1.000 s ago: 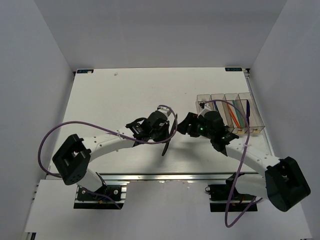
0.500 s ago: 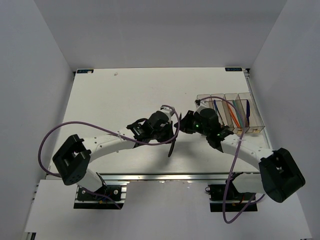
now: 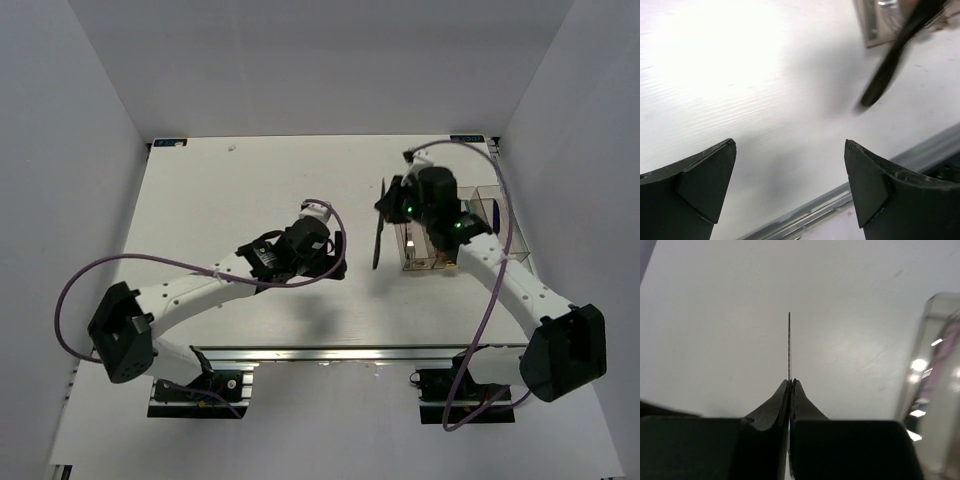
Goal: Sort the eating utensils into containers
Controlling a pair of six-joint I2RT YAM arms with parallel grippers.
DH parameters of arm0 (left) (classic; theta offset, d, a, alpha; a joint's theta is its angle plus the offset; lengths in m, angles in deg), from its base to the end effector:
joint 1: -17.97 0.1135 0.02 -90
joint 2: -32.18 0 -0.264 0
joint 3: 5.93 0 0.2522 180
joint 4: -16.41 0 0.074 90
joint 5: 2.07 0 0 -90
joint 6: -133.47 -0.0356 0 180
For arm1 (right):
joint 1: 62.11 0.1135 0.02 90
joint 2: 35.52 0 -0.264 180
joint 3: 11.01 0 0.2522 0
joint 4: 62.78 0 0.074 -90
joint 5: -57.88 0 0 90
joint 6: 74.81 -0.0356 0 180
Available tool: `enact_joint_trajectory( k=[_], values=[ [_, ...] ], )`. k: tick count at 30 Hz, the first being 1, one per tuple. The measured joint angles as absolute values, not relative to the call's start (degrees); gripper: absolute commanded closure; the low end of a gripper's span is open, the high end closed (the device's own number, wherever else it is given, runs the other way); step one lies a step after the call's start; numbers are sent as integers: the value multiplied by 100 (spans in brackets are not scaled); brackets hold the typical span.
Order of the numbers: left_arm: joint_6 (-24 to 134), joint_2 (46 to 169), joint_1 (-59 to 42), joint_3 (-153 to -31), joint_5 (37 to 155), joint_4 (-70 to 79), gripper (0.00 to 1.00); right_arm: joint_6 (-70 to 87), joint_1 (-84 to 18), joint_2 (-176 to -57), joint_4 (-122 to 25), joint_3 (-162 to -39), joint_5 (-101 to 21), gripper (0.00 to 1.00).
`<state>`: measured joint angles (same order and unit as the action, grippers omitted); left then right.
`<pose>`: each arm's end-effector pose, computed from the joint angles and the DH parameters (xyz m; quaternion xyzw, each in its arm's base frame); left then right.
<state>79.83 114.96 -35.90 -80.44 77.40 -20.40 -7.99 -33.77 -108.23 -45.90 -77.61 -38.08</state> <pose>0.1900 -0.2493 0.2619 0.1054 0.9149 -0.2097 0.3285 0.2561 0.1424 0.2960 -0.0662 0.8306 0.2786 0.4776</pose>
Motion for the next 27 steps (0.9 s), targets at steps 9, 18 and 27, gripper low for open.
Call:
enact_joint_trajectory(
  k=[9,18,27],
  values=[
    [7463,10152,-3590,-7994,6381,-3537,2,1485,-4728,-11592,-3331,-9710,-1631,100],
    [6997,8919,-3590,-6724,6195,-3686,2,2471,-5368,-11867,-3360,-9533,-415,100],
    [6789,8517,-3590,-6525,6777,-3323,2,2976,-6089,-12055,-4094,-9492,-739,100]
  ],
)
